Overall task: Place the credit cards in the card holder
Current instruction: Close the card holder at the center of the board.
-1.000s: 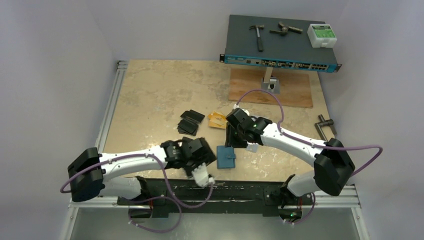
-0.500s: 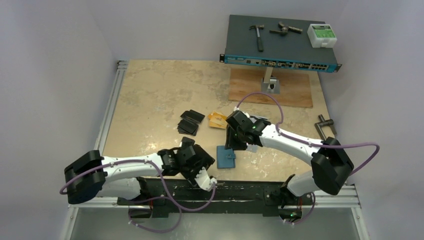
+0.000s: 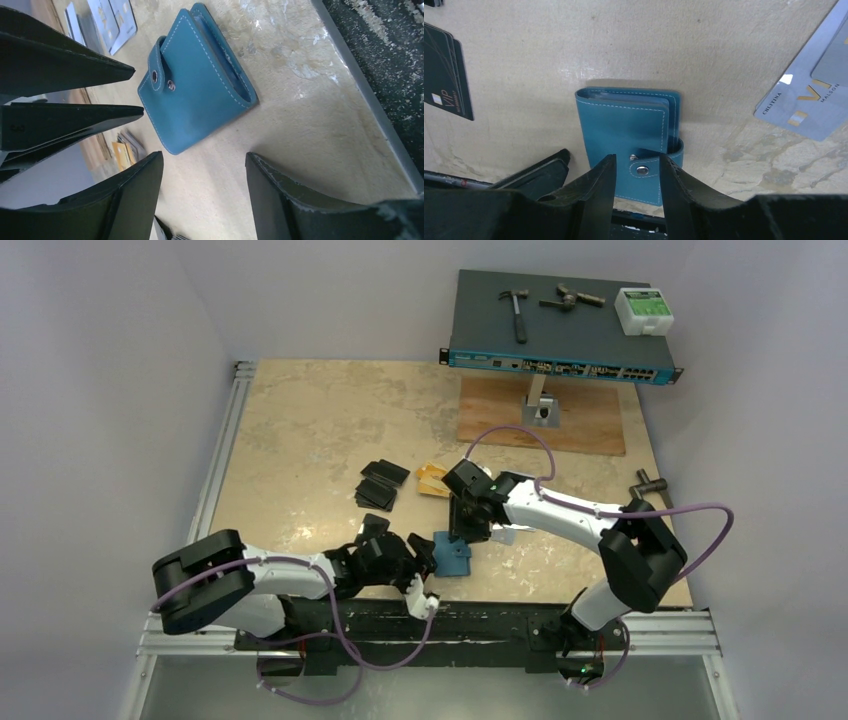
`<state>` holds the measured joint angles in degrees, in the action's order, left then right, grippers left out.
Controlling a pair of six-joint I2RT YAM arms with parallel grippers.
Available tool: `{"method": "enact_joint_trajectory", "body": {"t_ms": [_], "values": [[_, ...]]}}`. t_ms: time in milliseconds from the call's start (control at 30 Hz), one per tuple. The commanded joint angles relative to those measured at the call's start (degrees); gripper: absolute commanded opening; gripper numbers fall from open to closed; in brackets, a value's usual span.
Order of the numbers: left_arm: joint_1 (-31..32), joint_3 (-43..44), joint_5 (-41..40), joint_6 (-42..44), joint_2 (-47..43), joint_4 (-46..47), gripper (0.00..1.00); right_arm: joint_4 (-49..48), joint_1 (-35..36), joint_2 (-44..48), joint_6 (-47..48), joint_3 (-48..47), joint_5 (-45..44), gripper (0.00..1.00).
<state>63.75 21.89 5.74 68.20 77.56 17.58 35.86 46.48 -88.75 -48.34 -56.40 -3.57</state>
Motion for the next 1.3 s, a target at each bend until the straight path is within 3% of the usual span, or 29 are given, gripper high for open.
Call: {"method": "enact_joint_trajectory", "body": {"t_ms": [0,267,567,1100,1267], "values": [[-0.37,-3.99,7.28,4.64,2.95,6.06,0.57,3.21,0.65,1.65,0.7,-1.84,-1.79,0.38],[-0.38,-2.78,12.13,8.43,6.53,4.33,0.47,3.2,1.45,1.5,0.68,-0.92,-1.53,0.38],[-0.05,-1.46,8.6,11.73,11.27,7.89,0.45,2.91,2.48,-0.29,1.79,-1.41,-1.52,0.37],[1.42,2.42,6.55,19.07,14.65,-4.91,0.45,7.14,5.31,-3.8,1.49,-5.18,-8.08,0.32],[1.73,3.53,5.89,19.33,16.01,-8.16,0.36,11.07,8.1,-5.49,0.63,-8.56,-11.99,0.34]]}}
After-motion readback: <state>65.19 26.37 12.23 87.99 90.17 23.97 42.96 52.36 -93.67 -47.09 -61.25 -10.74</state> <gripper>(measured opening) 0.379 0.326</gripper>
